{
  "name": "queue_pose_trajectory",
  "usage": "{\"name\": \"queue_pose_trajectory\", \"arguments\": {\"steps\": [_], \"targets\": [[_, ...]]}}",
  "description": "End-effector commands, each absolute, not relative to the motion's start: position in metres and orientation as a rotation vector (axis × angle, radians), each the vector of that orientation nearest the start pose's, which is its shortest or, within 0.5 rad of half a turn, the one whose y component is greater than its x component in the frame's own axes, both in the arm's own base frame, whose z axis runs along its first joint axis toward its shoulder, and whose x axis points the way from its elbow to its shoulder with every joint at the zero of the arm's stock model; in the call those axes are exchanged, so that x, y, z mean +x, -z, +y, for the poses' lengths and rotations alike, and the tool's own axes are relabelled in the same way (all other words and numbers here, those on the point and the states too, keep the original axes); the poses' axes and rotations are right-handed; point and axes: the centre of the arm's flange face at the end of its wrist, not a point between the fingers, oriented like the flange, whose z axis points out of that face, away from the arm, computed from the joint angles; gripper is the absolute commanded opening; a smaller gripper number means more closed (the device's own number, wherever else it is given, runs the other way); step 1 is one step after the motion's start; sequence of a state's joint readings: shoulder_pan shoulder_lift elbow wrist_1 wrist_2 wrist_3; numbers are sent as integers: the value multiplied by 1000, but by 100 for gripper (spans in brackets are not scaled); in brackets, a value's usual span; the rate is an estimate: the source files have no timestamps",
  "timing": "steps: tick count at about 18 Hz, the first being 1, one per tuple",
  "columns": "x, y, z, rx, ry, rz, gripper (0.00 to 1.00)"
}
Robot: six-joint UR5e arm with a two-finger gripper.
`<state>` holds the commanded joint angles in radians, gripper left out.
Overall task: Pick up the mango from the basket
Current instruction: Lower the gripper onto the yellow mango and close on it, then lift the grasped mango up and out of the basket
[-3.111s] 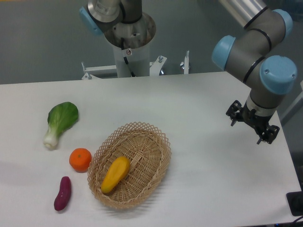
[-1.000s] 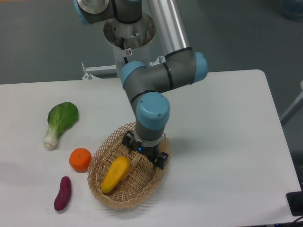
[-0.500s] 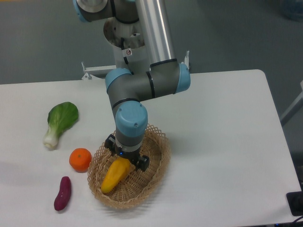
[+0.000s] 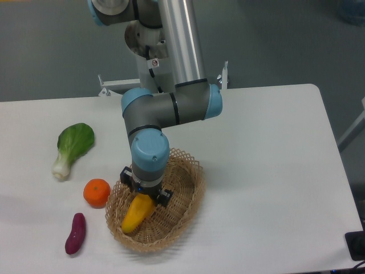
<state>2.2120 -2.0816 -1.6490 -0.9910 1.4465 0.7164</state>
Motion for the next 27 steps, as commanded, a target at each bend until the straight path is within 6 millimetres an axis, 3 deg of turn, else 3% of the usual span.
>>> {"name": "queue_pose_trajectory", "arguments": {"steps": [4,9,17,24,27], "targets": [[-264,-236,594,-3036,129,119,22],[-283,-267,581,-3002,79,81,22],[-350,-309,549,-2958,-20,-58,22],[-407,-335,508,-2951,-111,54,23],[-424,-334,491,-2990,-142,116,24]]}}
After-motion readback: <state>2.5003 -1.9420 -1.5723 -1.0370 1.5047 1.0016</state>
